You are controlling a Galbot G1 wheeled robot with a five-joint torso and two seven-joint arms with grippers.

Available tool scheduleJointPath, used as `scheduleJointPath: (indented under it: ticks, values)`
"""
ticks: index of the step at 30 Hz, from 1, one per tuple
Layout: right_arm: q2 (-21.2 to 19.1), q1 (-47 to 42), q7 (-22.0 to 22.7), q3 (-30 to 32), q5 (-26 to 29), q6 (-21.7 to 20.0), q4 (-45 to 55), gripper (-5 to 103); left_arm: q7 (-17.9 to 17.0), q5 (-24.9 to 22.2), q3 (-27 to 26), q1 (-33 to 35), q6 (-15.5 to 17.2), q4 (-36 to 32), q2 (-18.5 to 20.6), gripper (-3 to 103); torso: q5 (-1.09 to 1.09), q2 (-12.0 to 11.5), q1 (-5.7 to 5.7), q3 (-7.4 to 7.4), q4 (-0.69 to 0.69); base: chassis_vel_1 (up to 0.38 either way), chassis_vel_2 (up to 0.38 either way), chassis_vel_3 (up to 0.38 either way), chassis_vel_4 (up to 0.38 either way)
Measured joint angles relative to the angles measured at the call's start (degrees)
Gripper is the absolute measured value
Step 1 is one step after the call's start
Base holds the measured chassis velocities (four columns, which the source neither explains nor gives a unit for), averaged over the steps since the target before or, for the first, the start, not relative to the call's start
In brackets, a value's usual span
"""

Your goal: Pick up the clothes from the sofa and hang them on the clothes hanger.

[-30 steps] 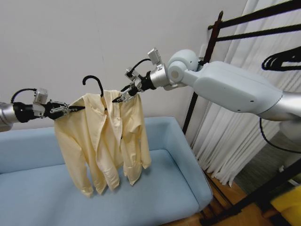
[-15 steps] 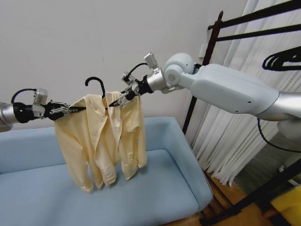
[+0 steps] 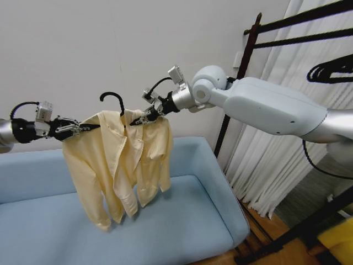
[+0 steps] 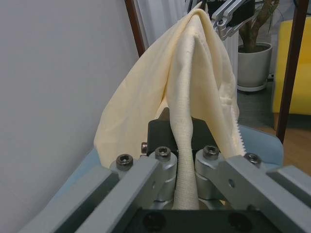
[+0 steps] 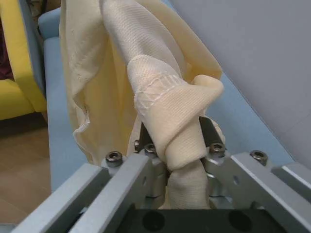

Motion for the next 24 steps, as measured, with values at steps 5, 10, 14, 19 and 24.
scheduleJointPath:
  ticks: [5, 10, 14, 19, 24]
  values:
    - [-0.8, 0.5, 0.6, 0.2, 2.2, 0.0, 1.5, 2, 0.9, -0.3, 0.1, 0.0, -0.5, 0.5, -0.4, 2, 0.00, 0.0, 0.00, 0.00, 0.00, 0.000, 0.000, 0.000, 0.000]
    - [-1.8, 0.8, 0.5, 0.4, 4.0, 0.0, 3.0, 2, 3.4, -0.3, 0.1, 0.0, -1.0, 0.7, -1.1, 2, 0.00, 0.0, 0.00, 0.00, -0.01, 0.000, 0.000, 0.000, 0.000]
    - [-2.0, 0.8, 0.6, 0.7, 4.2, 0.1, 3.9, 2, 2.8, -0.4, 0.0, -0.2, -1.0, 0.7, -1.4, 2, 0.00, 0.0, 0.00, 0.00, 0.00, 0.000, 0.000, 0.000, 0.000]
    - [-2.2, 0.8, 0.1, 0.9, 4.0, 0.6, 4.8, 2, -0.4, -1.7, -0.1, -0.6, -1.5, 0.4, -2.0, 11, 0.00, 0.0, 0.00, 0.00, 0.00, 0.000, 0.000, 0.000, 0.000]
    - [-2.6, -0.3, 0.8, 2.2, 5.4, 1.0, 5.6, 2, -4.1, -2.4, -0.2, -0.9, -1.7, -0.6, -2.5, 32, 0.00, 0.0, 0.00, 0.00, 0.00, 0.000, 0.000, 0.000, 0.000]
